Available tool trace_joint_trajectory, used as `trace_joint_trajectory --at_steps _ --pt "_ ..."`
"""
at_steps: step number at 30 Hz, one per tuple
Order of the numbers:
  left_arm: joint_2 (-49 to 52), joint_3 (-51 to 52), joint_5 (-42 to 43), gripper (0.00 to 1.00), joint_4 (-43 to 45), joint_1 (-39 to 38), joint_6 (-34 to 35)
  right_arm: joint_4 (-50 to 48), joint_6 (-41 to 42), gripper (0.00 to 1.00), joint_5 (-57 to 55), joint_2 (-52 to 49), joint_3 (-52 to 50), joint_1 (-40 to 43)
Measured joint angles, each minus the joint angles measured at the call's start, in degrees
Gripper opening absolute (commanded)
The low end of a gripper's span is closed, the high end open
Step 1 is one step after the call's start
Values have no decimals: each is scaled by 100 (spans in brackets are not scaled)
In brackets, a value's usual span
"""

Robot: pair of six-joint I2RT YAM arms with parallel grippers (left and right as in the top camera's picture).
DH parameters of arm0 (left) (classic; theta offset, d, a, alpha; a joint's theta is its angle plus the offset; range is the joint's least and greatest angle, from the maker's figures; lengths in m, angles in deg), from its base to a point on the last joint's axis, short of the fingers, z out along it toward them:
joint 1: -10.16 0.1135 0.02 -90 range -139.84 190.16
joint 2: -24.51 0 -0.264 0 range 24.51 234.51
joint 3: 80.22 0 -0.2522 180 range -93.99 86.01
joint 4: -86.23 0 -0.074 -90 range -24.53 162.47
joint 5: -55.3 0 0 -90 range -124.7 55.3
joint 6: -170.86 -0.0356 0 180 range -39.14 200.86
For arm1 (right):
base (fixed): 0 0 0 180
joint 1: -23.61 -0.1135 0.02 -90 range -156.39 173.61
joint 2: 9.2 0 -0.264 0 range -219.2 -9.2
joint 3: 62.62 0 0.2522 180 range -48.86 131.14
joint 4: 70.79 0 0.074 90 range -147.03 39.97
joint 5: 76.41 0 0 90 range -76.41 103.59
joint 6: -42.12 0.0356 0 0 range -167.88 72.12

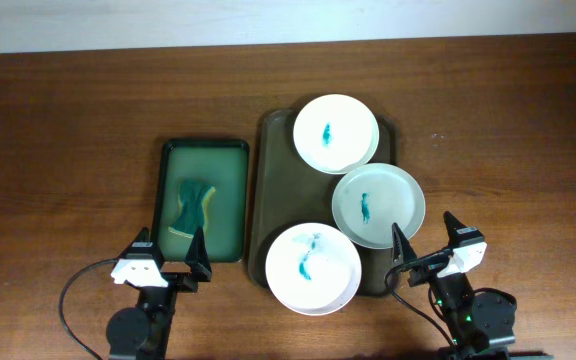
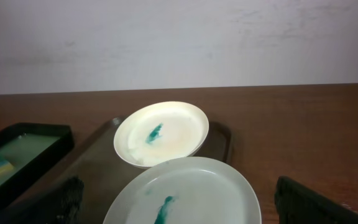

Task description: Clean dirty plates on tray and stack at the side

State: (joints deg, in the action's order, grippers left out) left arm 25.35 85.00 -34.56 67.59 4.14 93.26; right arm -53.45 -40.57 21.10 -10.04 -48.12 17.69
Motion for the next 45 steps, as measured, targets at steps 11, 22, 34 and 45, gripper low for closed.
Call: trace_joint_trajectory --at_steps 11,22,34,45 --pt "0 0 0 99 0 0 0 0 2 98 0 0 0 0" --pt "0 7 -31 99 428 0 0 -216 74 98 118 0 -7 0" --pt "3469 -4881 221 100 -2981 0 -155 4009 170 98 1217 -3713 5396 -20" --pt "9213 -6994 273 63 -4896 11 -470 5772 149 99 1628 -6902 6485 -15"
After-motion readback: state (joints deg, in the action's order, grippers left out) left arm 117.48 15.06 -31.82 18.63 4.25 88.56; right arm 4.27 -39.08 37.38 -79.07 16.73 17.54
